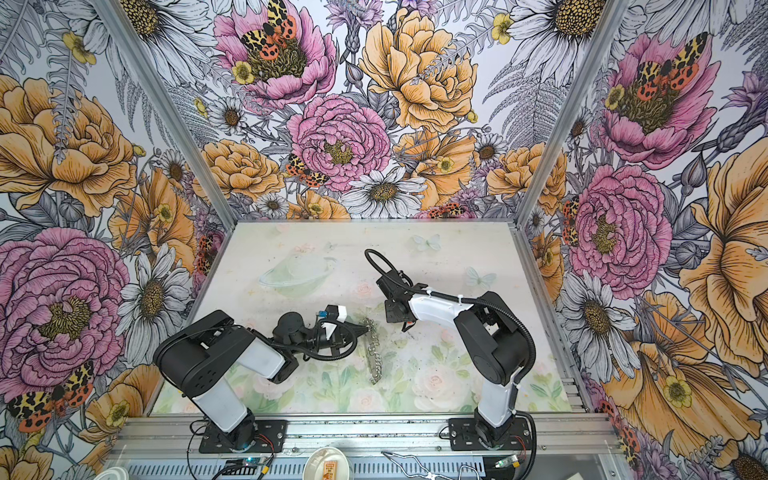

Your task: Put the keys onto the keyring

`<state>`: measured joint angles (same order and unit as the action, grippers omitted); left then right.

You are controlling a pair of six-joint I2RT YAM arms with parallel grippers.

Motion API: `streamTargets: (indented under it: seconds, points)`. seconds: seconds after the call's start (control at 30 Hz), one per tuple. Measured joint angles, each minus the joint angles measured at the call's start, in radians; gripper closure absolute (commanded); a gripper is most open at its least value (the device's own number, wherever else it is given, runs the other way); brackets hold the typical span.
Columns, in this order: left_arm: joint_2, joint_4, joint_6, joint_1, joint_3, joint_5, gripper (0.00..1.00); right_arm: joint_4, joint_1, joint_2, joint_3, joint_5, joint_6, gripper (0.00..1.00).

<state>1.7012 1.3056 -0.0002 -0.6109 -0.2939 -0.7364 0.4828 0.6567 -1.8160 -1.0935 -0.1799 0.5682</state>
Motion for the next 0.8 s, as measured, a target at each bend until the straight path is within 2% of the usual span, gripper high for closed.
streamTargets:
  seconds: [0.33,0.8]
  points:
    - [0.000,0.008,0.000,0.000,0.006,0.003,1.00,0.007,0.005,-0.050,-0.043,-0.037,-0.008,0.72]
    - [0.000,0.008,-0.001,0.001,0.006,0.003,1.00,0.051,0.006,-0.049,-0.053,-0.108,-0.036,0.88]
